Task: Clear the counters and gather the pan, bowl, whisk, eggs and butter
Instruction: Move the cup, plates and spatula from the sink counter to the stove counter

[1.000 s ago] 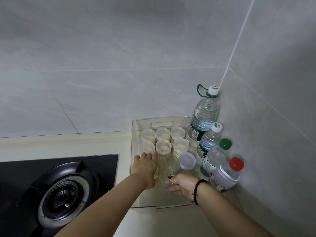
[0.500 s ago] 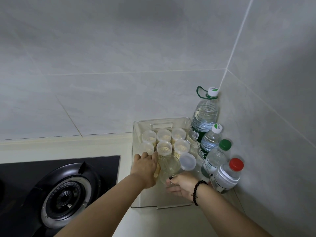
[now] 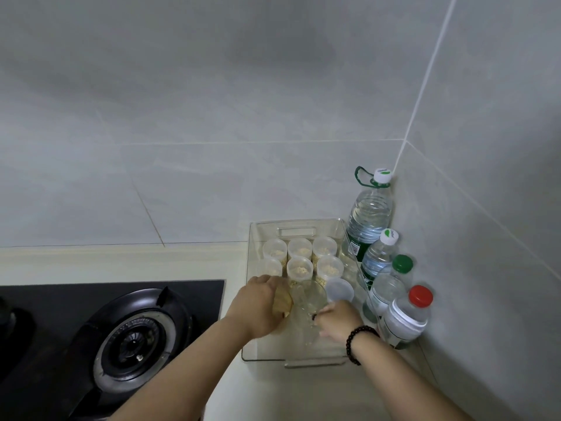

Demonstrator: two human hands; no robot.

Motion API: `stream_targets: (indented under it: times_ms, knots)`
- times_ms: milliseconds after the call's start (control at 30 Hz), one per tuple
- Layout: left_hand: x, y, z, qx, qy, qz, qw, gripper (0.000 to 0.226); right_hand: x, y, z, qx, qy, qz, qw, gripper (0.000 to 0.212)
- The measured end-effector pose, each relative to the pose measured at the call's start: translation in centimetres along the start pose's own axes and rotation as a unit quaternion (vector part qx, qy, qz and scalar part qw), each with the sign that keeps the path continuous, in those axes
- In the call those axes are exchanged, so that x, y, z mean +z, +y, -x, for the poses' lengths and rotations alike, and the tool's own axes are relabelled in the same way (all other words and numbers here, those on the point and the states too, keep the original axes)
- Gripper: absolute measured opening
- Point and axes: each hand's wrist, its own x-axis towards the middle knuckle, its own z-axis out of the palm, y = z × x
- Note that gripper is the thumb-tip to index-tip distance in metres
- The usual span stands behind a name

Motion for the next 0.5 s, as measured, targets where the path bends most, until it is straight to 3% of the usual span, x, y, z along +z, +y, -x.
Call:
stream_targets:
  times_ms: [133, 200, 500]
  knots:
    - [-1.3, 0.0, 3.4, -0.034, 0.078, 0.174, 0.981, 0.041, -1.1, -0.9, 2.4, -0.079, 0.044, 0.038, 0.995, 0.015]
    - [-1.5, 0.1, 5.5, -0.058, 0.115, 0.260, 0.957, 0.030, -1.4, -1.4, 3.9, -0.113, 0.060, 0.000, 0.992, 0.015]
    - [-2.5, -1.2, 13.8, -0.137, 0.197, 0.445, 0.863, 0.024, 0.4, -3.3, 11.3, -0.173, 0.021, -0.145, 0.974, 0.022]
